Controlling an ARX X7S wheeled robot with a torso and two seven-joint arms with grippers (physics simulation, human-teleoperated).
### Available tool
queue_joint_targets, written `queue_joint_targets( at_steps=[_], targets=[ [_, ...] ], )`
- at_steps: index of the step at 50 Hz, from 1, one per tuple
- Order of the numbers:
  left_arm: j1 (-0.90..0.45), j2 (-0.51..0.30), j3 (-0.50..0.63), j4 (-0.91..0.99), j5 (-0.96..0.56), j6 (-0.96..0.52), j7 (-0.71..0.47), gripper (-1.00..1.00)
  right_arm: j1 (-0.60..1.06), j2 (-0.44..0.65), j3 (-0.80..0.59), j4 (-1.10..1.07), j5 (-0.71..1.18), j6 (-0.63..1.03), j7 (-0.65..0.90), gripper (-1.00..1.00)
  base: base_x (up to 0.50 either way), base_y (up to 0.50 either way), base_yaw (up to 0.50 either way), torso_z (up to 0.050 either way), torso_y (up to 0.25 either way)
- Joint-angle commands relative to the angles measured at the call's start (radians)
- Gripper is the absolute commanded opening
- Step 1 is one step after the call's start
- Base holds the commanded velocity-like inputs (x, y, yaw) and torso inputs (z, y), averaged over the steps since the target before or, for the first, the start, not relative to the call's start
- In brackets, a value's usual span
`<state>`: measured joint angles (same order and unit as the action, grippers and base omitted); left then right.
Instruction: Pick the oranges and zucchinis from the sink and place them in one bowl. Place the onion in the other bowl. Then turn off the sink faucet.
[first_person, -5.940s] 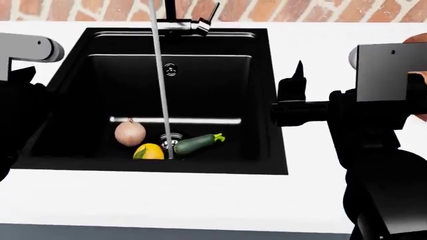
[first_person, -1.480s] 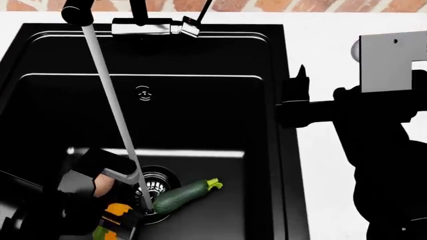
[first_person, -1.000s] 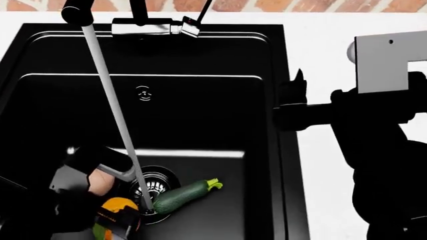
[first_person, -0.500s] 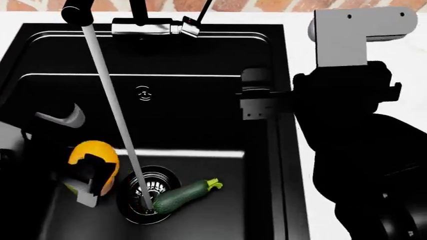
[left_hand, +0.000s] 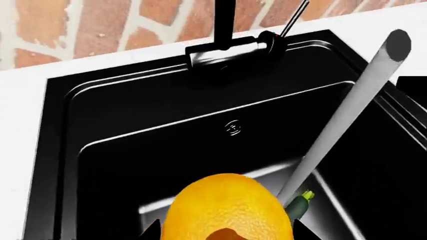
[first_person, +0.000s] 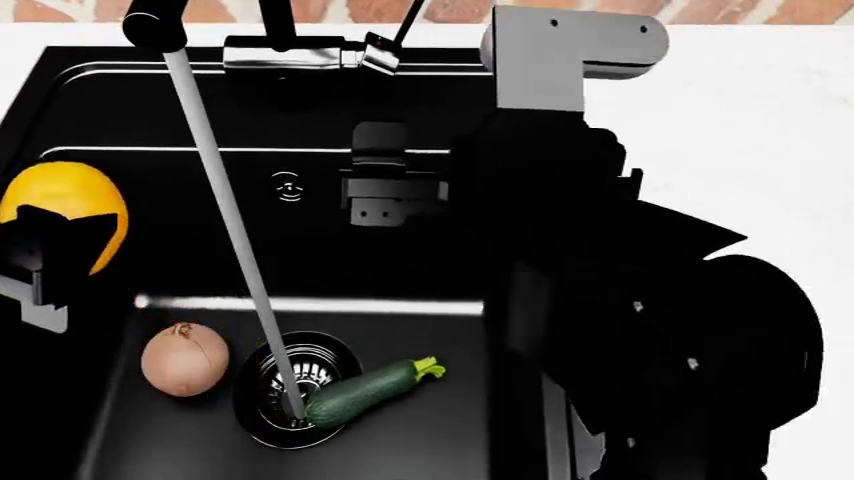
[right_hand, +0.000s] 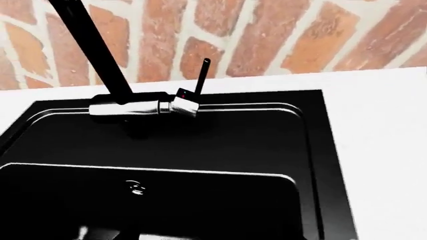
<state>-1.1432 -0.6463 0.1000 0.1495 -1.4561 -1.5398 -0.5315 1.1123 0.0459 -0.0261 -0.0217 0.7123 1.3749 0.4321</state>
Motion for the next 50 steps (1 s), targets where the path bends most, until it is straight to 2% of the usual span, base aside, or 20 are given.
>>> queue_joint_targets(
  at_steps=[1,2,8,14,15,20,25,27,29,33,35,36,39,40,42,46,50],
  targets=[
    [-0.058,-0.082,0.006,0.055,-0.146,0.026,-0.1,-1.0,0.032,-0.044,-0.054,0.257,0.255,-0.233,0.214,1.0,0.0,0.0,0.0,0.0,0.0],
    [-0.055,-0.081,0.001,0.05,-0.157,0.035,-0.106,-1.0,0.025,-0.044,-0.074,0.296,0.316,-0.27,0.239,1.0,0.0,0.0,0.0,0.0,0.0],
    [-0.042,-0.113,-0.002,0.039,-0.086,0.079,-0.044,-1.0,0.13,-0.042,-0.301,0.47,0.346,-0.37,0.251,1.0,0.0,0.0,0.0,0.0,0.0],
    [-0.024,-0.122,-0.001,0.041,-0.084,0.098,-0.034,-1.0,0.185,-0.043,-0.436,0.589,0.451,-0.492,0.302,1.0,0.0,0.0,0.0,0.0,0.0],
    [-0.026,-0.126,-0.003,0.043,-0.088,0.1,-0.031,-1.0,0.2,-0.044,-0.49,0.609,0.457,-0.513,0.31,1.0,0.0,0.0,0.0,0.0,0.0],
    [-0.022,-0.118,0.005,0.048,-0.062,0.125,-0.035,-1.0,0.287,-0.046,-0.855,0.801,0.825,-0.825,0.416,1.0,0.0,0.0,0.0,0.0,0.0],
    [-0.009,-0.13,0.008,0.04,-0.039,0.145,-0.006,-1.0,0.379,-0.046,-1.309,0.834,1.195,-1.11,0.416,1.0,0.0,0.0,0.0,0.0,0.0],
    [-0.007,-0.13,0.009,0.041,-0.038,0.149,-0.005,-1.0,0.412,-0.046,-1.441,0.827,1.316,-1.183,0.392,1.0,0.0,0.0,0.0,0.0,0.0],
    [-0.006,-0.132,0.012,0.041,-0.025,0.159,0.005,-1.0,0.439,-0.046,-1.53,0.819,1.34,-1.25,0.439,1.0,0.0,0.0,0.0,0.0,0.0],
    [-0.001,-0.133,0.016,0.037,-0.018,0.17,0.016,-1.0,0.412,-0.046,-1.564,0.796,1.397,-1.372,0.511,1.0,0.0,0.0,0.0,0.0,0.0],
    [0.0,-0.134,0.016,0.038,-0.018,0.174,0.021,-1.0,0.389,-0.046,-1.575,0.767,1.328,-1.458,0.578,1.0,0.0,0.0,0.0,0.0,0.0],
    [0.0,-0.134,0.016,0.037,-0.02,0.175,0.022,-1.0,0.371,-0.046,-1.562,0.761,1.369,-1.441,0.528,1.0,0.0,0.0,0.0,0.0,0.0],
    [0.0,-0.136,0.02,0.039,-0.017,0.179,0.027,-1.0,0.337,-0.046,-1.562,0.762,1.421,-1.534,0.56,1.0,0.0,0.0,0.0,0.0,0.0],
    [0.001,-0.136,0.02,0.039,-0.018,0.18,0.028,-1.0,0.34,-0.046,-1.575,0.771,1.392,-1.527,0.563,1.0,0.0,0.0,0.0,0.0,0.0],
    [0.001,-0.136,0.019,0.037,-0.022,0.182,0.027,-1.0,0.318,-0.046,-1.558,0.782,1.486,-1.539,0.515,1.0,0.0,0.0,0.0,0.0,0.0],
    [-0.001,-0.137,0.02,0.03,-0.036,0.178,0.016,-1.0,0.3,-0.046,-1.57,0.799,1.525,-1.536,0.49,1.0,0.0,0.0,0.0,0.0,0.0],
    [-0.003,-0.138,0.023,0.026,-0.043,0.178,0.012,-1.0,0.3,-0.046,-1.574,0.786,1.506,-1.511,0.496,1.0,0.0,0.0,0.0,0.0,0.0]
  ],
)
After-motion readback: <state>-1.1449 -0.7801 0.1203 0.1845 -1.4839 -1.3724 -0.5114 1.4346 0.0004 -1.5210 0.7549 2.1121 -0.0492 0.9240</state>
